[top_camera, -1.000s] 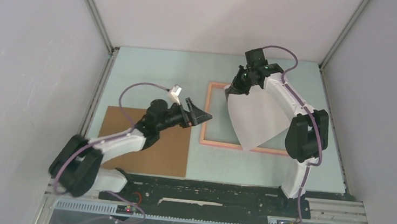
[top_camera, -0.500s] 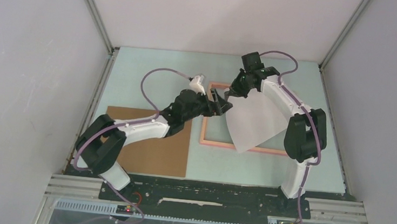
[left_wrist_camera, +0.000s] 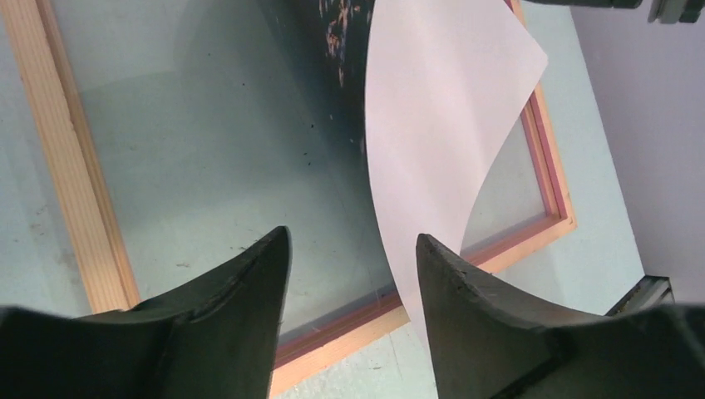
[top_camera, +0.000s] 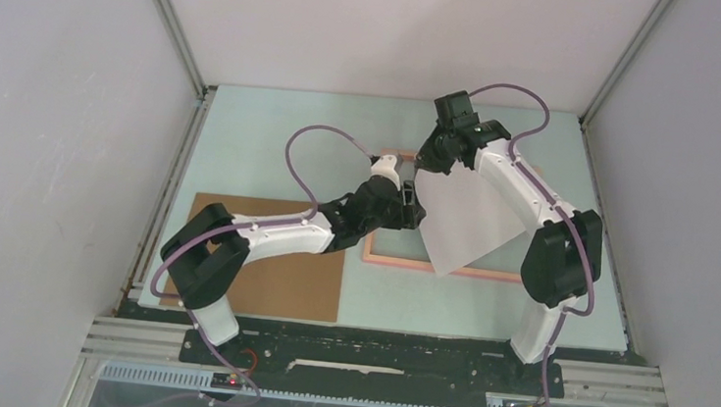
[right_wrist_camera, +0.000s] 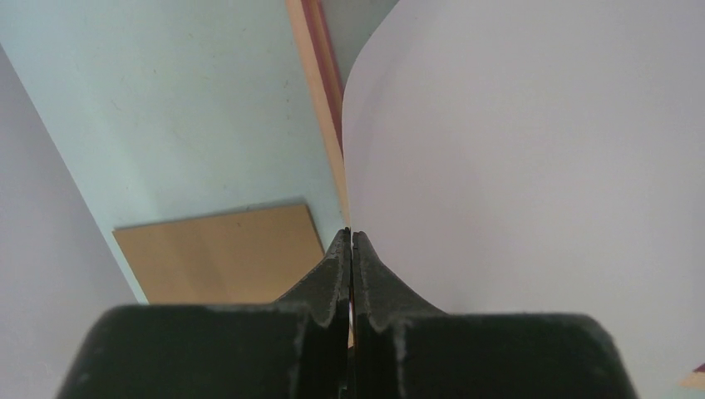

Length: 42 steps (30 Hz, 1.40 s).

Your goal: Put the photo into the frame

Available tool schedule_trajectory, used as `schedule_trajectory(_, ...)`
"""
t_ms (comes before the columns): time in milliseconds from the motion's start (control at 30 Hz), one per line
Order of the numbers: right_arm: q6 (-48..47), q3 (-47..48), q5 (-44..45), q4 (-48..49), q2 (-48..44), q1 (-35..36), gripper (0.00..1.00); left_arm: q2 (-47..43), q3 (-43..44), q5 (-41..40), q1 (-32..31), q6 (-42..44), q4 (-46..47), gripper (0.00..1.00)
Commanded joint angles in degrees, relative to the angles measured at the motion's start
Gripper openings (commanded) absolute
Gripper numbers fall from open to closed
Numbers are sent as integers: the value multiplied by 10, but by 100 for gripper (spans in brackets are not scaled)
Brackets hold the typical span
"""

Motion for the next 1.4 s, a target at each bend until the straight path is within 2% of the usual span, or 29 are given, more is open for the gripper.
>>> schedule_trajectory(0,28,-24,28,21,-41,-1,3,8,47,-24,1,-4,-12,56)
schedule_trajectory(167,16,-48,32,41,-58,-1,6,37,68,43,2,-1,6,41)
schedule_trajectory(267,4,-57,14,48,-63,-6,10,45,69,69,7,9,14,22)
schedule_trajectory(300,0,-62,4,52,-67,-9,16,46,68,78,10,10,14,14)
schedule_trajectory(367,-18,-70,-6,55,-82,-17,36,42,61,94,18,12,3,2)
schedule_trajectory(400,-35,-69,-3,47,-89,-21,47,37,54,102,25,15,2,0)
schedule_trajectory(467,-77,-66,12,27,-115,-35,63,22,34,141,43,23,-5,0)
schedule_trajectory(500,-108,-68,1,25,-132,-47,67,15,27,167,57,27,-14,0)
schedule_trajectory(633,-228,-84,-3,9,-233,-110,72,1,36,287,122,41,-108,0)
schedule_trajectory(767,-257,-146,-74,27,-329,-190,75,59,143,386,183,107,-305,0)
schedule_trajectory(933,-268,-220,-113,58,-391,-233,74,139,266,405,205,176,-424,0)
schedule_trajectory(1067,-266,-247,-125,64,-394,-238,73,175,331,387,208,197,-445,0)
schedule_trajectory(1233,-260,-266,-145,75,-391,-242,72,229,435,386,211,302,-541,0)
schedule_trajectory(1367,-254,-275,-151,80,-389,-245,72,244,466,406,222,337,-570,0)
